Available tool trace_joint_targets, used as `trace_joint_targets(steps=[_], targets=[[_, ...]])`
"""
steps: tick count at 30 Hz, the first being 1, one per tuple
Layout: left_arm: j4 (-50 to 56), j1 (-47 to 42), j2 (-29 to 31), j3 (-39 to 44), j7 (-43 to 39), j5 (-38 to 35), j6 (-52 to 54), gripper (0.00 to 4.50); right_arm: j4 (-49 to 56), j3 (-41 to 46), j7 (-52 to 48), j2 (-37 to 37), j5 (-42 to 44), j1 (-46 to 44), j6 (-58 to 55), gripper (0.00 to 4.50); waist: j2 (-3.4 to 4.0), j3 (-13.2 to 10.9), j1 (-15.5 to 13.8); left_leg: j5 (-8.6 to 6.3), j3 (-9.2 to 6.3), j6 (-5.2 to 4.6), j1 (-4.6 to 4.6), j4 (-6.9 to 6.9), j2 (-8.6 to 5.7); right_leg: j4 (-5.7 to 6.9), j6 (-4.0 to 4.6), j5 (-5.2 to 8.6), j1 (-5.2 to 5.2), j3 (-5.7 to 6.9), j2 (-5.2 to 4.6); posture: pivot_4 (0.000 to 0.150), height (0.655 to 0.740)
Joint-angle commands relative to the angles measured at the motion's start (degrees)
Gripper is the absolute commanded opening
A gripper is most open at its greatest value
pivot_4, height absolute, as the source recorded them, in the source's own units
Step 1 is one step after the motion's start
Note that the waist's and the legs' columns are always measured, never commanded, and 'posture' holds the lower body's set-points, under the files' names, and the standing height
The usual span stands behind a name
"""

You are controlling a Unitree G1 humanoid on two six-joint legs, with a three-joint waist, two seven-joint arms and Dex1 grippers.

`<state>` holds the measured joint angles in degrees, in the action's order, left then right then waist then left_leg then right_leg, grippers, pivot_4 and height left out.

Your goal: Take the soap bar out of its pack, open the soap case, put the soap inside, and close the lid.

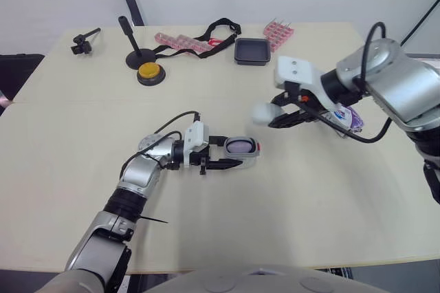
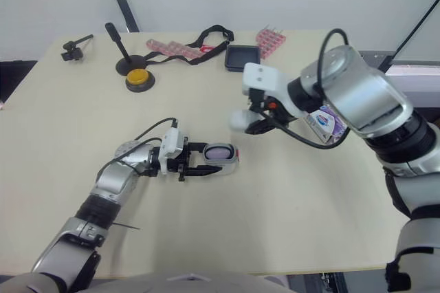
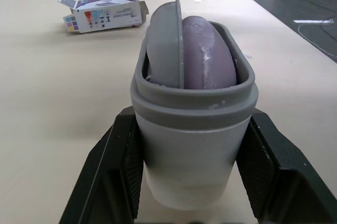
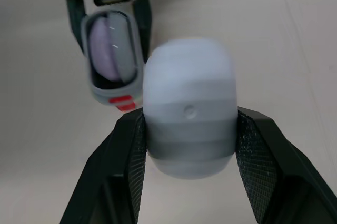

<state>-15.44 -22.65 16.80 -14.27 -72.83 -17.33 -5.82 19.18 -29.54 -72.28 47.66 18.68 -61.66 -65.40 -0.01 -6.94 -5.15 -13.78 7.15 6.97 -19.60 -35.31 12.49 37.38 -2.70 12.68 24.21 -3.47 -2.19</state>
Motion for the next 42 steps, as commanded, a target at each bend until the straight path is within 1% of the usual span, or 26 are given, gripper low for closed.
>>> trace_joint_targets(steps=[1,6,15,19,42], targets=[[-0.9,-1.5,-0.6,0.5,0.7,0.6,-1.8,1.95,1.4,-1.0,1.0,-1.8,0.9,-2.3,-1.8,1.95,0.0,0.0,0.0,0.0,0.0,0.01,0.0,0.0,0.0,0.0,0.0,0.0,0.0,-0.02,0.0,0.15,0.7291],[-2.2,-2.1,-1.1,0.6,1.4,1.2,-2.6,1.95,3.5,-1.6,1.6,-3.4,3.2,-2.5,-4.6,1.95,0.0,0.0,-0.2,0.02,0.0,0.05,-0.01,0.0,-0.01,0.0,-0.19,-0.12,0.0,-0.01,0.01,0.15,0.7291],[-2.8,-2.2,-1.3,0.6,1.3,1.3,-3.1,1.95,5.5,-2.9,3.1,-4.7,5.9,-2.1,-7.4,1.95,0.0,0.0,-0.2,0.04,0.0,0.11,0.02,0.01,-0.01,0.01,-0.24,-0.15,-0.01,-0.02,0.02,0.15,0.7291],[-2.5,-2.1,-1.2,0.6,1.2,1.3,-3.1,1.95,5.1,-5.1,3.7,-3.6,5.1,-1.4,-5.8,1.95,0.0,0.0,-0.2,0.04,0.0,0.12,0.02,0.01,-0.01,0.01,-0.25,-0.15,-0.01,-0.02,0.02,0.15,0.7291],[1.2,0.4,-0.8,0.3,2.4,0.9,-2.0,1.95,1.4,-10.0,4.0,-6.2,4.2,-2.0,-2.8,1.95,-0.01,0.0,-0.1,0.04,0.0,0.15,0.05,0.02,0.0,0.0,-0.25,-0.15,-0.04,-0.02,0.02,0.15,0.7291]])
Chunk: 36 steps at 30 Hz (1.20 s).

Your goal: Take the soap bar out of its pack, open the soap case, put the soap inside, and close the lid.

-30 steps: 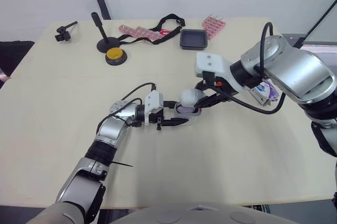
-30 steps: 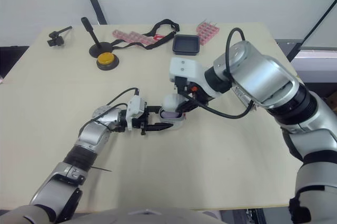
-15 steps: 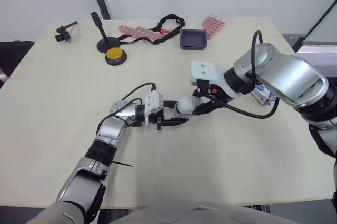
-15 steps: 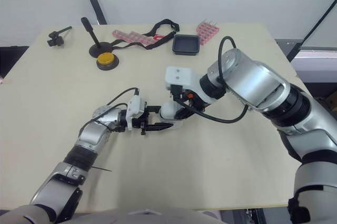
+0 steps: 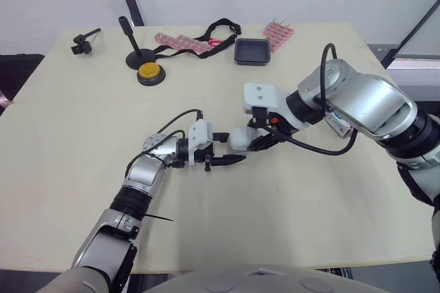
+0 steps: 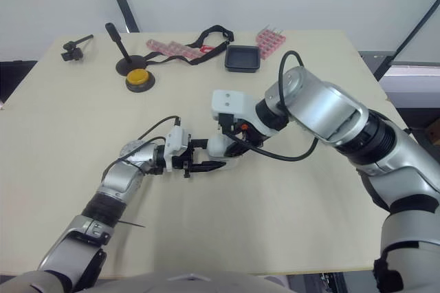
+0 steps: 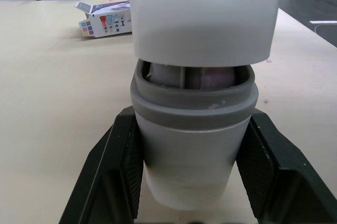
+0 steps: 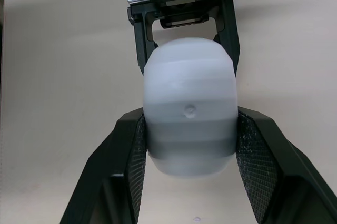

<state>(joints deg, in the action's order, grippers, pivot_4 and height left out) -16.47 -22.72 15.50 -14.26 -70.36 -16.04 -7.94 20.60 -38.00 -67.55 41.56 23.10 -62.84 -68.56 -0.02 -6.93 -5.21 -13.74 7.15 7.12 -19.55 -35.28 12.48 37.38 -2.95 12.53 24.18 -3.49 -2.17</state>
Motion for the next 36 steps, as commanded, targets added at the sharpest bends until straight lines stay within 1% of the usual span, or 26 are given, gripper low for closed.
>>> trace_joint_targets(steps=[1,9,17,23,29,36], targets=[[2.2,0.5,0.6,0.3,-0.1,-0.4,0.1,1.95,0.0,-1.9,-0.9,-0.1,-0.4,-0.8,0.5,1.95,0.0,0.0,0.0,0.0,0.0,0.0,0.0,0.0,0.0,0.0,0.0,0.0,0.0,0.0,0.0,0.15,0.7291],[1.8,0.0,0.5,0.3,0.1,-0.4,0.2,1.95,-1.5,-3.9,-2.0,-0.9,-1.9,-1.9,2.1,1.95,-0.01,0.0,0.3,0.0,0.0,0.01,0.03,0.0,0.0,0.01,0.0,0.0,-0.02,0.0,0.0,0.15,0.7291],[1.6,-0.2,0.6,0.4,0.1,-0.4,0.1,1.95,-2.8,-5.0,-2.9,-0.1,-2.7,-1.8,2.9,1.95,-0.02,0.0,0.3,0.0,0.0,0.01,0.04,0.0,0.0,0.01,0.0,0.0,-0.03,0.0,0.0,0.15,0.7291],[1.7,-0.1,0.7,0.5,0.1,-0.4,0.1,1.95,-3.4,-4.6,-3.3,0.4,-3.2,-1.6,2.8,1.95,-0.02,0.0,0.4,0.0,0.0,0.01,0.04,0.0,0.0,0.01,0.0,0.0,-0.04,0.01,0.0,0.15,0.7291],[1.6,0.0,0.9,0.5,-0.1,-0.4,0.0,1.95,-3.8,-2.1,-4.1,0.3,-1.7,-2.8,0.9,1.95,-0.02,0.0,0.4,0.0,0.0,0.01,0.05,0.0,0.0,0.01,0.0,0.0,-0.04,0.0,0.0,0.15,0.7291],[1.5,-0.2,0.7,0.4,-0.1,-0.3,0.0,1.95,-2.7,-2.4,-3.7,-0.5,-1.3,-2.0,-0.1,1.95,-0.02,0.0,0.4,0.0,0.0,0.01,0.04,0.0,0.0,0.01,0.0,0.0,-0.04,0.01,0.0,0.15,0.7291]])
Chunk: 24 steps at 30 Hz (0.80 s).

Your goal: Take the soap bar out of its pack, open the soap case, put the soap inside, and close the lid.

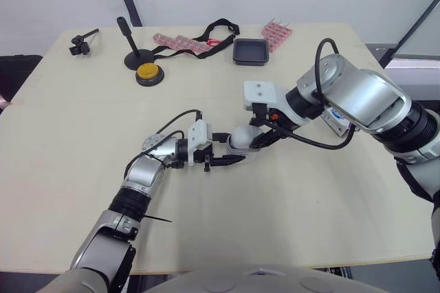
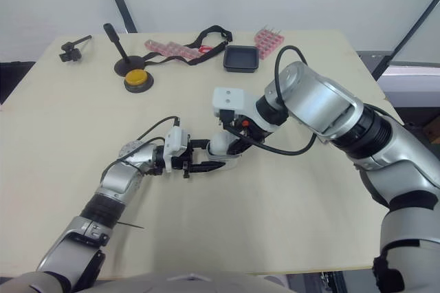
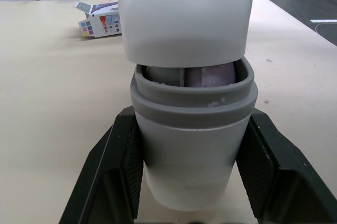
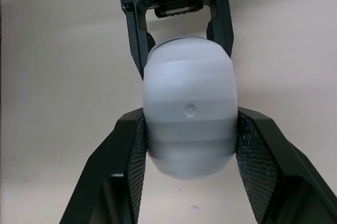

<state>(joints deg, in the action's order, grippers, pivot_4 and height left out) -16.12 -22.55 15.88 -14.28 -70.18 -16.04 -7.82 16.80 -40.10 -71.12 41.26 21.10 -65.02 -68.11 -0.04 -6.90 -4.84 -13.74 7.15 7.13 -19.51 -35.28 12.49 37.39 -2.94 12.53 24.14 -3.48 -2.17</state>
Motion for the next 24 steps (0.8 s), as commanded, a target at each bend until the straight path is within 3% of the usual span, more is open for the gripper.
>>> trace_joint_targets(steps=[1,24], targets=[[1.1,-0.4,0.3,0.4,-0.3,-0.3,-0.1,1.95,1.2,-0.4,-0.1,-0.4,0.7,0.2,-0.6,1.95,0.0,0.0,0.0,0.0,0.0,0.0,0.0,0.0,0.0,0.0,0.0,0.0,0.0,0.0,0.0,0.15,0.7291],[2.7,0.6,0.5,0.2,0.2,-0.3,0.7,1.95,-1.0,-3.3,-0.5,-0.4,-1.5,0.8,1.3,1.95,-0.01,0.0,0.0,0.0,0.0,0.0,0.01,0.0,0.0,0.0,0.0,0.0,-0.01,0.0,0.0,0.15,0.7291]])
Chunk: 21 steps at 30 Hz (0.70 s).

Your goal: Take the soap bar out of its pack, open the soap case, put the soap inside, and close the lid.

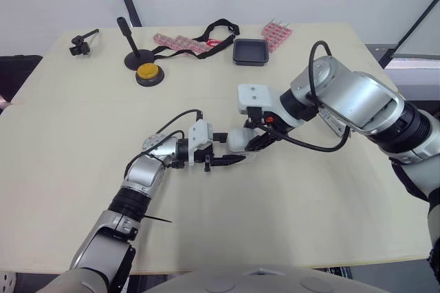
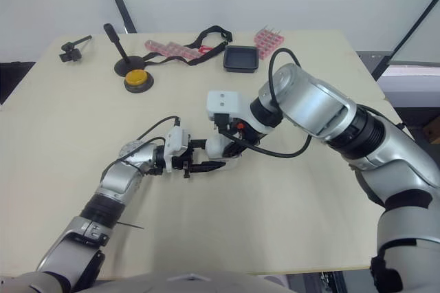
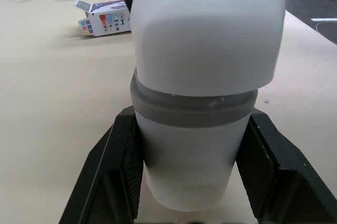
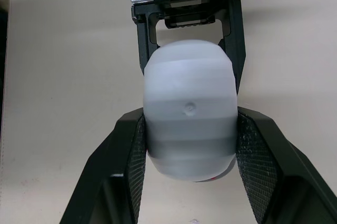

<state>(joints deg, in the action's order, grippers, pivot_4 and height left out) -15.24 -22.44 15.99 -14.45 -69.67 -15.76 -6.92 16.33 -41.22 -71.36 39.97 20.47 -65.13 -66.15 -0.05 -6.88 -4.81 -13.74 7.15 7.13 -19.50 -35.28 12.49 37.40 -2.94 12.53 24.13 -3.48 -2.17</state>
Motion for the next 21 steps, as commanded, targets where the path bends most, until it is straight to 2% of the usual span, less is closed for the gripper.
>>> trace_joint_targets(steps=[1,21], targets=[[1.9,0.5,0.4,0.4,-0.3,-0.6,-0.2,1.95,-0.7,-2.2,-0.2,0.9,-0.9,0.9,-0.6,1.95,0.0,0.0,0.0,0.0,0.0,0.0,0.0,0.0,0.0,0.0,0.0,0.0,0.0,0.0,0.0,0.15,0.7291],[2.6,1.0,0.5,0.2,-0.2,-0.7,0.1,1.95,-3.3,-2.9,-0.6,0.7,-2.3,1.0,0.6,1.95,-0.09,0.1,0.1,0.0,0.0,0.0,0.04,0.0,0.0,0.0,0.0,0.0,-0.03,0.0,0.0,0.15,0.7291]])
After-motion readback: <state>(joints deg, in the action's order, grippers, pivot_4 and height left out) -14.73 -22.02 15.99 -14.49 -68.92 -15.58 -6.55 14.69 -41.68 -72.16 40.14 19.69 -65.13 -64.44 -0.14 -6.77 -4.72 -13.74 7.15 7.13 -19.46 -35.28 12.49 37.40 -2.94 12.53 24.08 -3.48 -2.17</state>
